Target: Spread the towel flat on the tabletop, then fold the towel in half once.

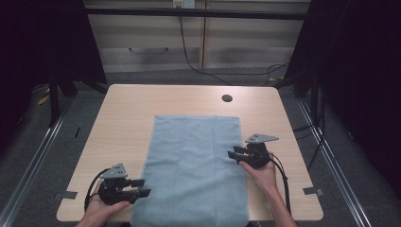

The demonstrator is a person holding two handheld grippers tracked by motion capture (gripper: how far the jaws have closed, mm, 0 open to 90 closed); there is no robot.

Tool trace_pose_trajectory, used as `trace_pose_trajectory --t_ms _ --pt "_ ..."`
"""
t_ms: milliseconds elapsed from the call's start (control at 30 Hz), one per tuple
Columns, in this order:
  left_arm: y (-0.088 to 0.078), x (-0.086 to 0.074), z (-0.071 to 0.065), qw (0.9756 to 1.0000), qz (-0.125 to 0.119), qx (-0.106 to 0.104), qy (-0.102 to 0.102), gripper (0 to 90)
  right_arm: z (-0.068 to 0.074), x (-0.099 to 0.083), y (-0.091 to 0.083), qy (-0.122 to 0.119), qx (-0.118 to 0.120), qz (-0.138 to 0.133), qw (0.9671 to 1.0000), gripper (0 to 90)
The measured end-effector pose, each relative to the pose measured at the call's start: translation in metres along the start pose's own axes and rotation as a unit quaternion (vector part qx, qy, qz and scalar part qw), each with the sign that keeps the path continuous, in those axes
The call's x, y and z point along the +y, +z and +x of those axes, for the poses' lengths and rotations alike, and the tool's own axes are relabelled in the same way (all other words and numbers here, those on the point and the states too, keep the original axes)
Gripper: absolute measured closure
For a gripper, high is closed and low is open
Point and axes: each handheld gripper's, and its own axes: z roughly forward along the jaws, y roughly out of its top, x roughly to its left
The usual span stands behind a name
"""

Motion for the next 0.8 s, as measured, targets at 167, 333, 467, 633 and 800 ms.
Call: trace_pose_trajectory --t_ms 167,333,467,633,800 --pt "0.001 0.012 0.016 0.9996 -0.007 0.027 -0.006 43.2 0.003 0.001 0.001 -0.005 0.005 0.006 1.0 57.8" --pt "0.009 0.032 0.039 0.9979 -0.023 0.057 -0.021 42.6 -0.001 0.0 0.012 -0.002 0.004 0.014 0.9999 55.0" --pt "0.02 0.051 0.052 0.9969 -0.037 0.063 -0.029 43.4 0.001 0.003 0.016 -0.003 0.004 0.016 0.9999 53.4" --pt "0.039 0.066 0.066 0.9959 -0.043 0.075 -0.027 47.6 0.002 0.009 0.025 -0.006 0.009 0.023 0.9997 51.8" --pt "0.063 0.068 0.068 0.9957 -0.017 0.09 -0.014 50.7 0.0 0.014 0.04 -0.006 0.014 0.027 0.9995 50.5"
